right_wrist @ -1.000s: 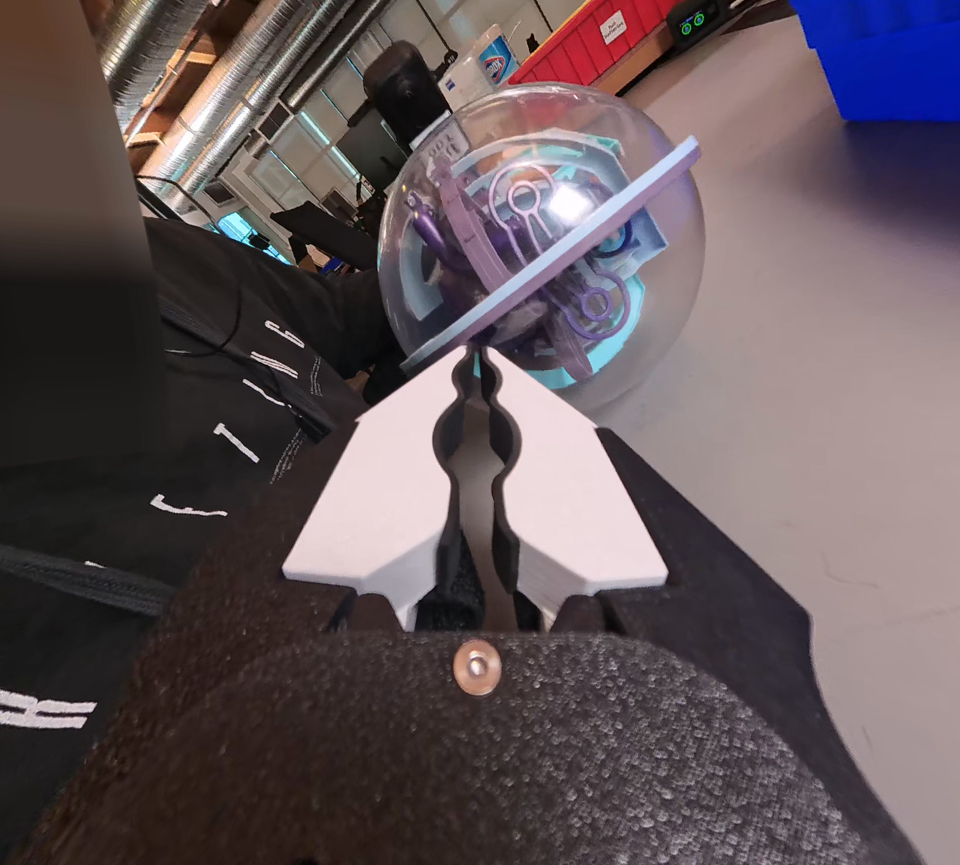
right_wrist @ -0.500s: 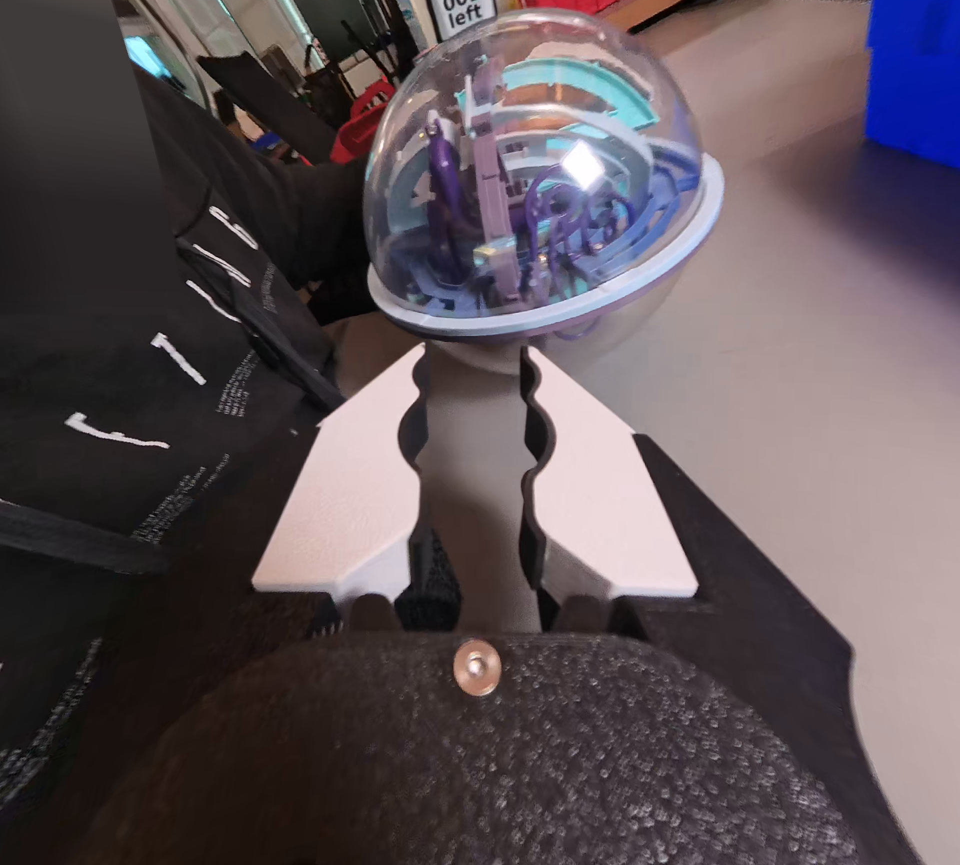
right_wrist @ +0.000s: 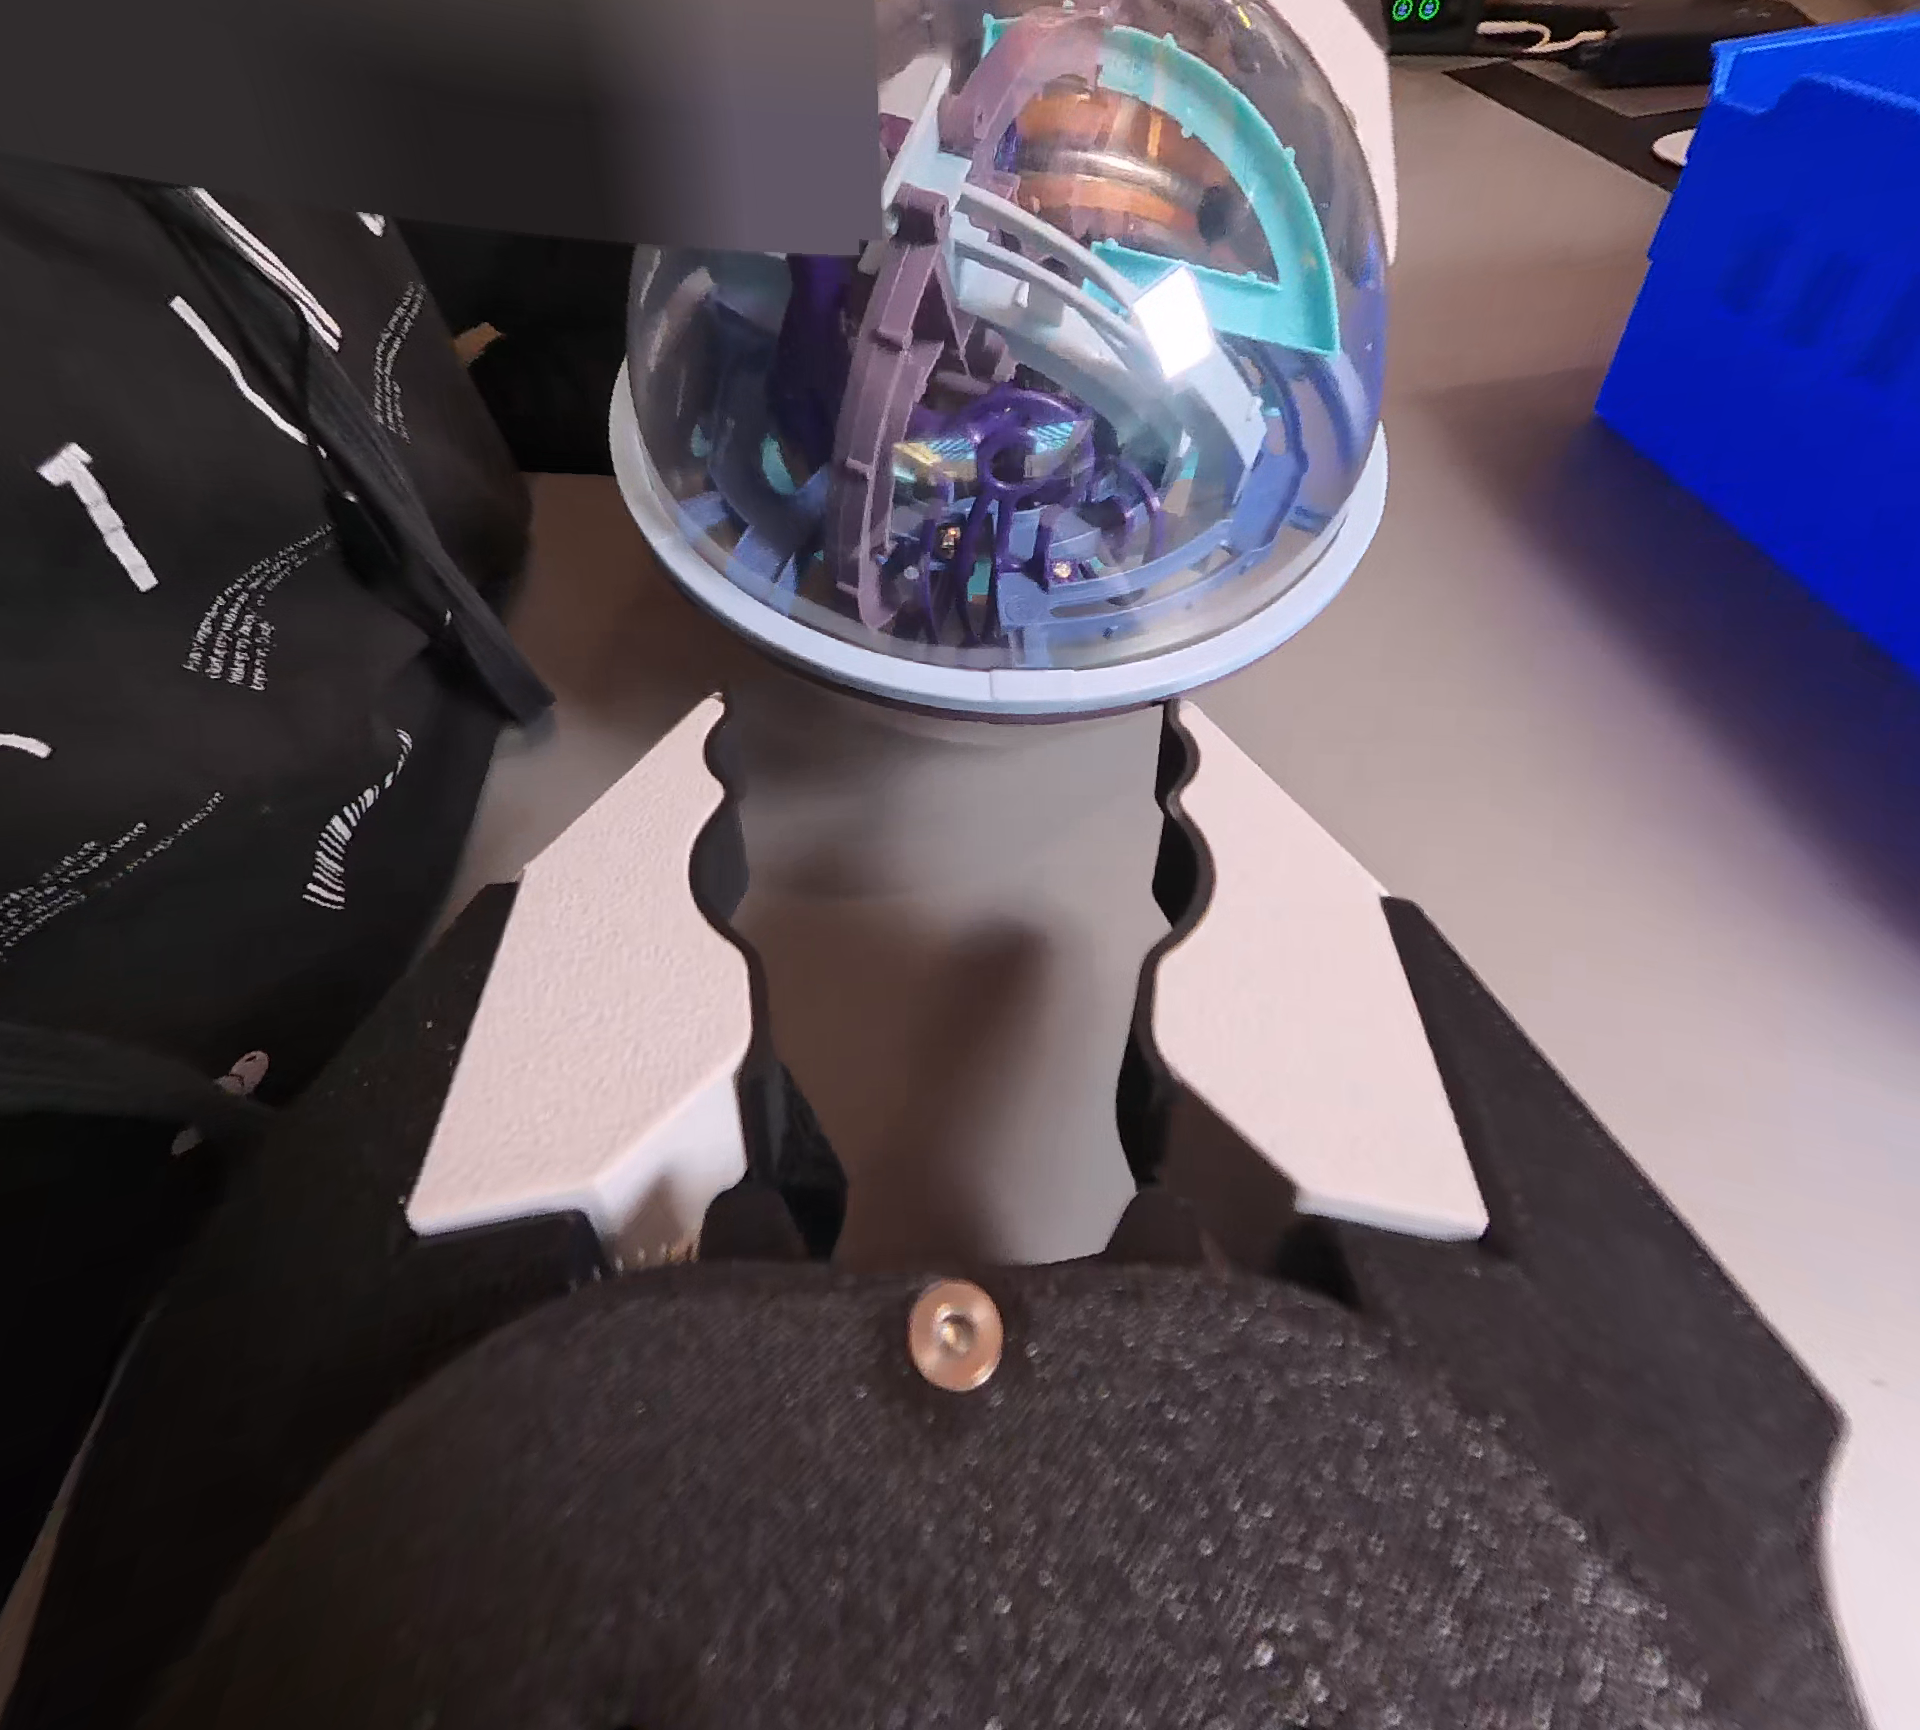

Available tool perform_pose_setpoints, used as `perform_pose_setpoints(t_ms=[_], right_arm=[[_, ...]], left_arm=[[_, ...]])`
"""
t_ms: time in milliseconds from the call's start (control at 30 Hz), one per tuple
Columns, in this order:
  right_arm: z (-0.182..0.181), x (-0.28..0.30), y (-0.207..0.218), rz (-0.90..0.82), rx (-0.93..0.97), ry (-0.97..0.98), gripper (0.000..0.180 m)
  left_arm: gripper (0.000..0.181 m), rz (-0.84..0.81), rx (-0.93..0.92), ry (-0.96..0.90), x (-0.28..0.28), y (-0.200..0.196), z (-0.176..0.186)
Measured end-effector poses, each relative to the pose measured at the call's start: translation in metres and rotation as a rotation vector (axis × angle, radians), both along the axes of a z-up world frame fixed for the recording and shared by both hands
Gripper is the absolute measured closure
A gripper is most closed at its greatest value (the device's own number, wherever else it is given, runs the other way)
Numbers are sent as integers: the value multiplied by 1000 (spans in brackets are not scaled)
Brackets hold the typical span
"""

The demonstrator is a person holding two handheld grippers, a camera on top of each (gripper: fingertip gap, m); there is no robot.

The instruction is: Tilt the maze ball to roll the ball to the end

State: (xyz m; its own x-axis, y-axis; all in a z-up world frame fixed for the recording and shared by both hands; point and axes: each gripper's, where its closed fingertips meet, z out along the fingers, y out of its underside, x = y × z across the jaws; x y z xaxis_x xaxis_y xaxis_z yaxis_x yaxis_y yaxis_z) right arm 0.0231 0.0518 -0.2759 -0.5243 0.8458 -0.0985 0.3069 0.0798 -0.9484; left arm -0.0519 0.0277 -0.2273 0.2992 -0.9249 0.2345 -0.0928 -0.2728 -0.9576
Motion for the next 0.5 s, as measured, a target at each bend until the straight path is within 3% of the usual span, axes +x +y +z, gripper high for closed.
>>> perform_pose_setpoints(t_ms=[200, 500], right_arm=[[-1, 6, -6, 41, -30, -26, 120], [-7, 9, -3, 26, 27, -42, 125]], left_arm=[[44, -104, -34, -2, 1, -5, 1], [46, -137, -74, 41, 7, -2, 3]])
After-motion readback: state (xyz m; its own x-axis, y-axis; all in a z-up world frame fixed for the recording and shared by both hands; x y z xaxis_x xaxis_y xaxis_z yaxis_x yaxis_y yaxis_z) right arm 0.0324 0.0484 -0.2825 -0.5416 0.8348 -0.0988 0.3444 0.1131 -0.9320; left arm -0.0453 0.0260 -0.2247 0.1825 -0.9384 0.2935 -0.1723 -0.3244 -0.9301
